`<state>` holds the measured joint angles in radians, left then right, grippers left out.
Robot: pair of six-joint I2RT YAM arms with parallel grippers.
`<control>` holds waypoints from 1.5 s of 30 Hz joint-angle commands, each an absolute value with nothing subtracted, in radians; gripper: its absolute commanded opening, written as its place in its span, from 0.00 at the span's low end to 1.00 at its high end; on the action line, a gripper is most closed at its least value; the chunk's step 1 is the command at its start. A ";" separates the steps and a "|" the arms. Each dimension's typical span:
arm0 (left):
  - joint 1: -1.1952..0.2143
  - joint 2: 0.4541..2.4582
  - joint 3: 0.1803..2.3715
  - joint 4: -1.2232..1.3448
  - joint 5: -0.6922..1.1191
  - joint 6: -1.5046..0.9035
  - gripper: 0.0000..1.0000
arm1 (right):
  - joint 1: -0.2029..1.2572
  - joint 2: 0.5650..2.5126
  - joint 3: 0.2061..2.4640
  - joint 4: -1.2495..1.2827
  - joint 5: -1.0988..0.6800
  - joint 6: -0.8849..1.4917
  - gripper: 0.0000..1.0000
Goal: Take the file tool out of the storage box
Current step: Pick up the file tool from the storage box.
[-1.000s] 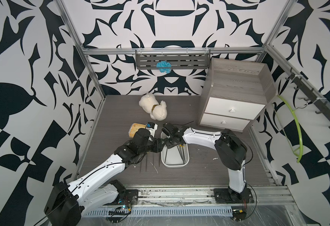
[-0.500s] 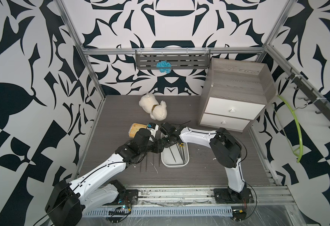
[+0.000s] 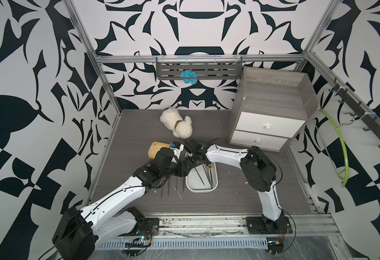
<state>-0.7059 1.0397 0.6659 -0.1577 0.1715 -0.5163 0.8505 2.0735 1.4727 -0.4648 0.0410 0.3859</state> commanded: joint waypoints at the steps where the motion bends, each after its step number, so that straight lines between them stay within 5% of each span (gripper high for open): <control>1: -0.703 0.981 0.657 -0.101 0.273 -0.538 0.60 | 0.835 1.954 1.467 -0.419 -0.055 0.389 0.05; 7: -0.703 0.871 0.571 0.005 0.324 -0.596 0.61 | 0.745 1.805 1.388 -0.322 -0.201 0.412 0.03; 12: -0.703 0.898 0.462 0.245 0.388 -0.659 0.78 | 0.636 1.653 1.200 -0.087 -0.387 0.502 0.00; 16: -0.704 1.019 0.479 0.335 0.463 -0.653 0.82 | 0.576 1.545 1.061 0.111 -0.523 0.584 0.00; 27: -0.804 1.231 0.502 0.529 0.499 -0.672 0.84 | 0.579 1.446 0.920 0.342 -0.548 0.684 0.00; 35: -0.811 1.261 0.518 0.519 0.496 -0.698 0.70 | 0.586 1.435 0.881 0.414 -0.532 0.721 0.00; 45: -0.815 1.320 0.523 0.548 0.510 -0.748 0.33 | 0.592 1.445 0.858 0.455 -0.525 0.729 0.00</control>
<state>-0.8108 1.3010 0.5026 0.5217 0.4953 -0.7300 0.5854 1.4601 0.8581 0.3859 -0.5236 0.7277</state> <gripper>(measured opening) 0.342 0.179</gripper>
